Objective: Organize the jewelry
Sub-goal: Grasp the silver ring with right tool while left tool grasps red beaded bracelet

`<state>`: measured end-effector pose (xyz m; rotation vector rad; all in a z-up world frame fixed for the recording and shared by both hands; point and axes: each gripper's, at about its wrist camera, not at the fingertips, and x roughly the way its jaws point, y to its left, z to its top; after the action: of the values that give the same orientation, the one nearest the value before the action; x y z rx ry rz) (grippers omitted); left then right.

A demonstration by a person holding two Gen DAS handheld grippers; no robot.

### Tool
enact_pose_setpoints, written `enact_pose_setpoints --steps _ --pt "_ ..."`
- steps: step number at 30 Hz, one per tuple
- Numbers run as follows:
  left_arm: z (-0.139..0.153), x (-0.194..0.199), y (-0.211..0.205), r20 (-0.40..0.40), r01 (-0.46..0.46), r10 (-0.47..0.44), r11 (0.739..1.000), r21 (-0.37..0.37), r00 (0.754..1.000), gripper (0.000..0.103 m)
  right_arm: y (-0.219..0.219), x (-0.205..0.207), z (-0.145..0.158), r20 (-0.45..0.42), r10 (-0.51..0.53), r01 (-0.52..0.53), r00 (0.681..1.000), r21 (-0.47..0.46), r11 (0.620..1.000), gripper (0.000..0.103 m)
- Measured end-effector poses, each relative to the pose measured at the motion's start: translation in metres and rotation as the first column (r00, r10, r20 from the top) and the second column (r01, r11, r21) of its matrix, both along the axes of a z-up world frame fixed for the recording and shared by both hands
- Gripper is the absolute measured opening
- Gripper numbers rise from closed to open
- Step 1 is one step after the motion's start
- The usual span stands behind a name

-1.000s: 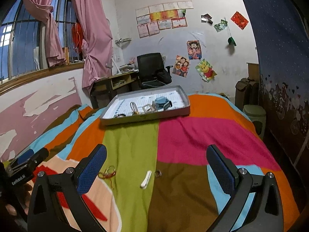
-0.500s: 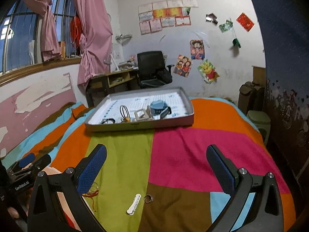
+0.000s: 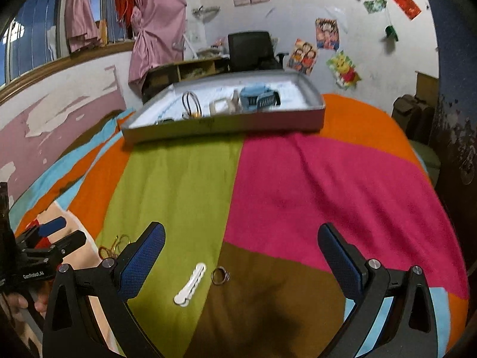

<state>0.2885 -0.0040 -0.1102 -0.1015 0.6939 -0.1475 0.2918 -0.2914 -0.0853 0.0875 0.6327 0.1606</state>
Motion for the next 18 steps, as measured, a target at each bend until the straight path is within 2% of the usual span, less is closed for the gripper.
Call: enact_pose_setpoints --steps 3,4,10,15,18 --pt "-0.004 0.002 0.0 -0.023 0.025 -0.026 1.0 -0.013 0.999 0.103 0.003 0.007 -0.013 -0.054 0.014 -0.014 0.998 0.0 1.0 0.088" --pt "-0.005 0.002 -0.001 -0.028 0.034 -0.035 0.999 -0.02 0.999 0.102 0.005 0.009 -0.017 -0.073 0.02 -0.02 0.997 0.0 1.0 0.08" --pt "-0.011 0.007 -0.002 -0.063 0.082 -0.085 0.995 -0.05 0.994 0.081 0.014 0.015 -0.034 -0.144 0.063 -0.064 0.988 -0.002 0.998 0.063" --pt "-0.017 0.012 -0.001 -0.1 0.11 -0.118 0.991 -0.081 0.988 0.058 0.024 0.02 -0.048 -0.205 0.107 -0.108 0.973 0.005 0.994 0.049" --pt "-0.021 0.016 -0.001 -0.123 0.11 -0.12 0.99 -0.088 0.985 0.053 0.031 0.022 -0.056 -0.234 0.126 -0.127 0.964 0.009 0.992 0.042"
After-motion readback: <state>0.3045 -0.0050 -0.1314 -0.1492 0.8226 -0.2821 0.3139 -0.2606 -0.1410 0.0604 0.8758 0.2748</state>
